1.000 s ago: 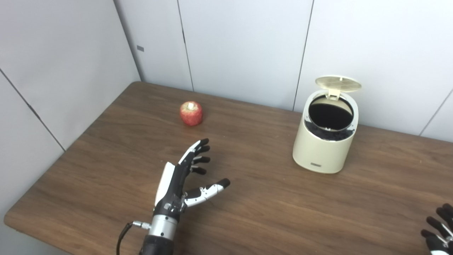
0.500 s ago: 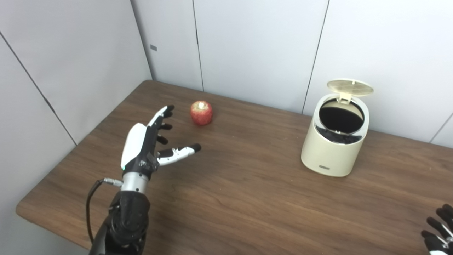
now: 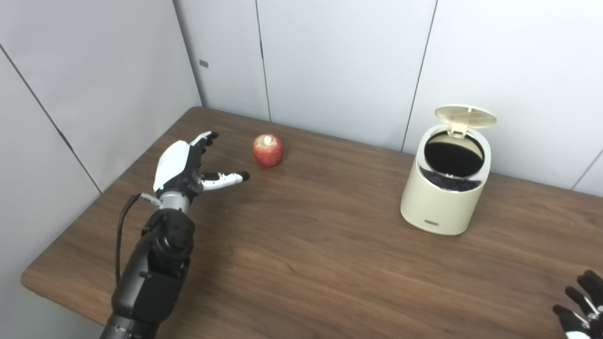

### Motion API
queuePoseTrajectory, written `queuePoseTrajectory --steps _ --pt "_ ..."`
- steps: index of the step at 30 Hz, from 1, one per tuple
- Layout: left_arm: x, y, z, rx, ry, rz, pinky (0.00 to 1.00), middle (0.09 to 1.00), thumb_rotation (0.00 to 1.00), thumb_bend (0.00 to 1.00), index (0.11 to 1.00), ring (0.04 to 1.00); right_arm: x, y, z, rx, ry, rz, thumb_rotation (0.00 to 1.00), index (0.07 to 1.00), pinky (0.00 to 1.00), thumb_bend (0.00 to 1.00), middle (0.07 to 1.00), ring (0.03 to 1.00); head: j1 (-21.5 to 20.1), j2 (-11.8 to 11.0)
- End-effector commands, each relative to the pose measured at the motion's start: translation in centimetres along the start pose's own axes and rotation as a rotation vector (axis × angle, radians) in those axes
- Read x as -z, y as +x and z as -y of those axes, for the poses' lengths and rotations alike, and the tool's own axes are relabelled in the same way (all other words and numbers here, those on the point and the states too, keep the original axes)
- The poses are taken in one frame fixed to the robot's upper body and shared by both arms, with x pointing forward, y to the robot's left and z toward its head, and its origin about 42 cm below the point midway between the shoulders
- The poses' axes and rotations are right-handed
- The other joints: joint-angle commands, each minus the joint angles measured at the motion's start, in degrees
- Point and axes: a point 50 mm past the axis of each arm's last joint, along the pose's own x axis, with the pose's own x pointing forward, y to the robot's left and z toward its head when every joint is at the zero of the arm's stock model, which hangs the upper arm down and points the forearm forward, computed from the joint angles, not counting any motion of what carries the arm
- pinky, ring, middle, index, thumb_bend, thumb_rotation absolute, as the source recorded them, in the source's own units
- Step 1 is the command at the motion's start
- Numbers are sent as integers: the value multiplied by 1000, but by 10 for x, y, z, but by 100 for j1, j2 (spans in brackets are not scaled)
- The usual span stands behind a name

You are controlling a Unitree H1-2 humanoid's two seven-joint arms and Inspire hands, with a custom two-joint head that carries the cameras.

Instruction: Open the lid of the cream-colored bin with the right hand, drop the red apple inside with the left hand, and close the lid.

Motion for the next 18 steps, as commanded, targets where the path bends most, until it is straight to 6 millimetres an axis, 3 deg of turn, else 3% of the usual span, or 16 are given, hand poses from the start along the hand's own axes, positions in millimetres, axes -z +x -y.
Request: queuePoseTrajectory --steps 1,10,16,18 --pt "-17 18 -15 -58 18 62 650 862 366 941 871 817 -10 0 5 -11 -6 59 533 921 750 572 930 884 -56 5" --pt "-37 56 -4 -25 27 67 717 862 390 974 876 855 -8 1 1 -16 23 64 507 924 771 553 943 899 -199 3" --pt "-54 74 1 -11 59 79 627 836 345 967 862 798 -9 0 -1 -19 35 55 487 936 791 558 955 913 -248 14" --pt "-57 80 2 -10 75 82 639 841 328 968 868 803 -10 0 -1 -13 20 55 500 928 769 571 944 899 -264 25"
